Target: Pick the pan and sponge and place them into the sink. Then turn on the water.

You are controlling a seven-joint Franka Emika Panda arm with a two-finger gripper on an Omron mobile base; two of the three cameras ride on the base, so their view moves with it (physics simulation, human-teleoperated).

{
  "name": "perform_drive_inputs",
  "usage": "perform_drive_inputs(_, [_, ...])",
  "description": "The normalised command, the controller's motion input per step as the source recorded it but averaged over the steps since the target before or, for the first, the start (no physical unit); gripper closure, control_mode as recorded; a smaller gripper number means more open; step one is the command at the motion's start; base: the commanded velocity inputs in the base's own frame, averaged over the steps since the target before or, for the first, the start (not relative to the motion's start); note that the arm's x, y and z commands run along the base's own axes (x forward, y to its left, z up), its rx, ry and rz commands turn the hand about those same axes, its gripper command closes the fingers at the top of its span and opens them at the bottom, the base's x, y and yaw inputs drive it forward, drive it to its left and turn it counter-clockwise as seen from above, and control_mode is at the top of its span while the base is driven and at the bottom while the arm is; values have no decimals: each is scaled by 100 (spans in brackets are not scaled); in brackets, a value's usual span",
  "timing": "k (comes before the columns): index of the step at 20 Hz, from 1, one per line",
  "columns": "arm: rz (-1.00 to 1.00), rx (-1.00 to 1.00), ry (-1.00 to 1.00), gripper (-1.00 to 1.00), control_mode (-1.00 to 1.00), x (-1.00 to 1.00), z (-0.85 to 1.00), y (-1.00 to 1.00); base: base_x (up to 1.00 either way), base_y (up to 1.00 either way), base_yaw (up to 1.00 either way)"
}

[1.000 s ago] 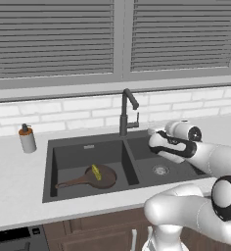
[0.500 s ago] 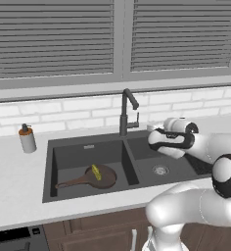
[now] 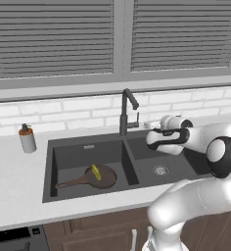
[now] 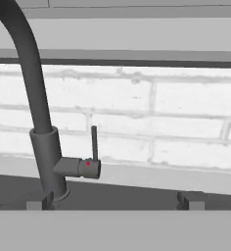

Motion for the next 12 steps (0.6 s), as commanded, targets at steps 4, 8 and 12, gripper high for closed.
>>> perform_drive_inputs(4, [0,0,-8,-100,-100,33,-21,4,0,0,0])
perform_drive_inputs(8, [0,0,-12,-100,-100,28,-15,0,0,0,0])
perform_drive_inputs(12, [0,0,-11,-100,-100,24,-13,0,0,0,0])
